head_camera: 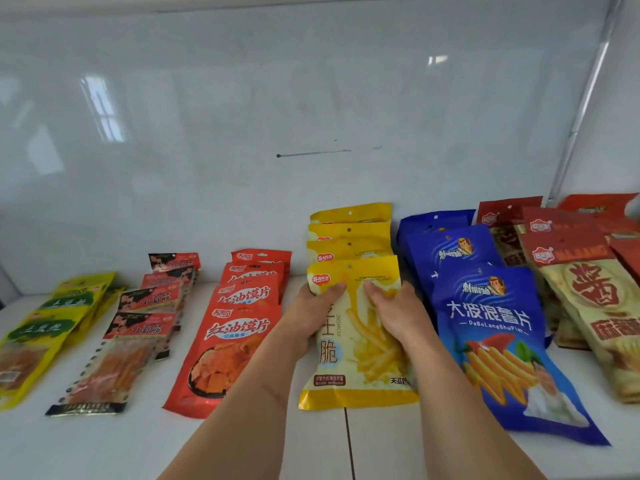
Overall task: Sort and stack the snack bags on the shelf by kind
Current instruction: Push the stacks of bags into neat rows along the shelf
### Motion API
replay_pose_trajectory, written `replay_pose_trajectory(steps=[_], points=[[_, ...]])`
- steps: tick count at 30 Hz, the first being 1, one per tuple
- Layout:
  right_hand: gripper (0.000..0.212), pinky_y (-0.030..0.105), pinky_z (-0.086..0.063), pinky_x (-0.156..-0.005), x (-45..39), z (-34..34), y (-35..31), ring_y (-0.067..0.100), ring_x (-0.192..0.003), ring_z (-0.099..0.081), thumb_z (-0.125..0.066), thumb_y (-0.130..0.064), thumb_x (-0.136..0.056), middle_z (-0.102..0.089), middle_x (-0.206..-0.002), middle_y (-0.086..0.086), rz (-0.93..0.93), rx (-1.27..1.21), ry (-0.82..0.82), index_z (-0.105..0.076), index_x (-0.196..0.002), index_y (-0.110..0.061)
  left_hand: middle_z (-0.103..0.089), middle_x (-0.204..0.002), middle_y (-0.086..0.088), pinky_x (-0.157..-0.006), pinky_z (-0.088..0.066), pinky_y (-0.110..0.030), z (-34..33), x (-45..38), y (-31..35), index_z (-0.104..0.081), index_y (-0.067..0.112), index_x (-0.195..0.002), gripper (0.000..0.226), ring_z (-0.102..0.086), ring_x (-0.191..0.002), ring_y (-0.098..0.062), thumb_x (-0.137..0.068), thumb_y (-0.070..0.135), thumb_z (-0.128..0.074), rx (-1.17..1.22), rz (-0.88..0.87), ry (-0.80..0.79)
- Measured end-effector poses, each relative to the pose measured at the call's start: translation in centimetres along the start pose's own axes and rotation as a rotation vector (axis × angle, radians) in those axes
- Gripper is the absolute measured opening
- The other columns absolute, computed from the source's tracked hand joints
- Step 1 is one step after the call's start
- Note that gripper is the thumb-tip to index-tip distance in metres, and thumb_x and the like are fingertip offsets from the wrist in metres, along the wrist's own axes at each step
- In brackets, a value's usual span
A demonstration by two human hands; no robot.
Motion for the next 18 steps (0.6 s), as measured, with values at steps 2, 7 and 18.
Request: replay_pose_trajectory(steps=[2,7,18], points=[[0.081,0.043,-0.049,-0.097,-0.3,-0.1,0.0,0.031,-0.117,-0.06,-0.057,-0.072,-0.081,-0.061,-0.129,0.005,-0.006,0.0,-0.004,-0.045,-0.137,-0.016,-0.076,-0.112,-0.008,-0.093,-0.056,-0.053,-0.2,-0.7,-0.1,-0.061,0.018,-0.127,0.051,-0.074,-0.1,-0.03,-0.084,0.041,-0.076,0.003,-0.011,-0.036],[0.08,0.043,-0.049,-0.096,-0.9,-0.3,0.2,0.03,-0.117,-0.059,-0.055,-0.075,-0.08,-0.061,-0.13,0.003,0.008,-0.011,0.012,-0.047,-0.137,-0.019,-0.075,-0.113,-0.006,-0.093,-0.057,-0.052,0.0,-2.2,-0.3,-0.059,0.019,-0.128,0.061,-0.074,-0.1,-0.029,-0.077,0.046,-0.079,-0.012,-0.041,-0.051],[0.078,0.042,-0.047,-0.097,-0.5,-0.2,0.2,0.029,-0.118,-0.059,-0.055,-0.074,-0.082,-0.059,-0.132,0.004,-0.002,0.01,0.047,-0.047,-0.137,-0.019,-0.079,-0.101,-0.001,-0.091,-0.058,-0.044,-0.5,-2.2,1.0,-0.068,0.021,-0.112,0.024,-0.076,-0.092,-0.022,-0.094,0.037,-0.066,-0.127,-0.02,-0.105]])
Point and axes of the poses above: each hand's wrist, its own x-axis away from the middle knuckle, its own z-axis out of the back of the hand, y = z × x, the point moved 6 cm from there along -x, towards the middle knuckle
